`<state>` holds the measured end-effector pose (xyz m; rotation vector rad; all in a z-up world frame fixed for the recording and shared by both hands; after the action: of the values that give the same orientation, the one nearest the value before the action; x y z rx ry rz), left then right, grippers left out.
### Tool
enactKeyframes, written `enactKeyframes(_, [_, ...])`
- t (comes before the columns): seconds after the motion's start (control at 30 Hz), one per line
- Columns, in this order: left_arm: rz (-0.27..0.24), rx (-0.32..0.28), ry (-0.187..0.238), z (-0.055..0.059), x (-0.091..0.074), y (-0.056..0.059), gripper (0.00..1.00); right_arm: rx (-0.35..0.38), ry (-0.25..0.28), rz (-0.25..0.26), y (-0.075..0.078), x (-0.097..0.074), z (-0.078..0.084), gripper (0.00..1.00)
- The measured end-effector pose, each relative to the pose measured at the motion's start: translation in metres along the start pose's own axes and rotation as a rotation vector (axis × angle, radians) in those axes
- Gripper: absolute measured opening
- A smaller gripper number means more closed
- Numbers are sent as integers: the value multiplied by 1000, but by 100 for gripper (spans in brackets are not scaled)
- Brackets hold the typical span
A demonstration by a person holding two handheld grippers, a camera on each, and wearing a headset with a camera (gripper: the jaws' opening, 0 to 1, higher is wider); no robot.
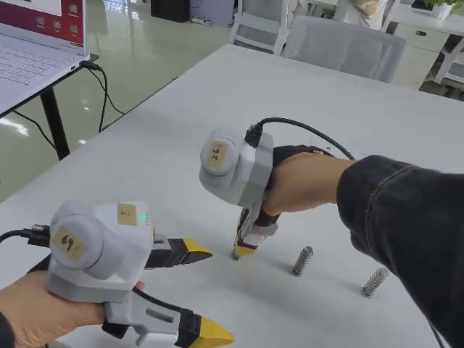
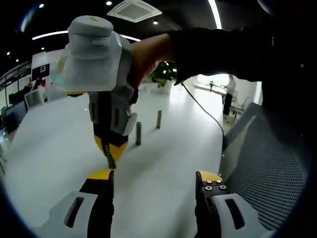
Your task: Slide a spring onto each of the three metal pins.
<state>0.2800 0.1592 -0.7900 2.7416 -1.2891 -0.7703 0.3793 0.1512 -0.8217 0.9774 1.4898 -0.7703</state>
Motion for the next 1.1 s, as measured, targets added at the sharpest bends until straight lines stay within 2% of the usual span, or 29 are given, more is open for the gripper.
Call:
enactKeyframes(0.17, [4,2,-4,0,1,1,62,51,-16,8,-2,-1,6,8])
enactKeyframes(0.5, [7,3,-7,1,1,2,61,94,-47,16,-5,-2,12,8])
enactKeyframes(0.63, [6,2,-7,1,1,2,61,188,-49,14,-4,-2,14,8])
enactKeyframes(0.9, [6,2,-8,0,1,2,61,152,-67,9,-10,5,18,9])
enactKeyframes(1.1, [8,3,-8,0,2,2,61,138,-54,13,-10,5,17,15])
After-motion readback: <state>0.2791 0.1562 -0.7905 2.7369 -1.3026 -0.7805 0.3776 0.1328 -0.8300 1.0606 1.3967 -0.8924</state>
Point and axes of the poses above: the centre of the closed fingertips' face, and the gripper's own axes: x roughly forward along the fingers, y roughly to its right, z roughly out of its underside, the point moved 3 cm from there along -x, roughly backward along the fingers, and after that the axes turned 9 degrees about -x, right-handed, at the moved point
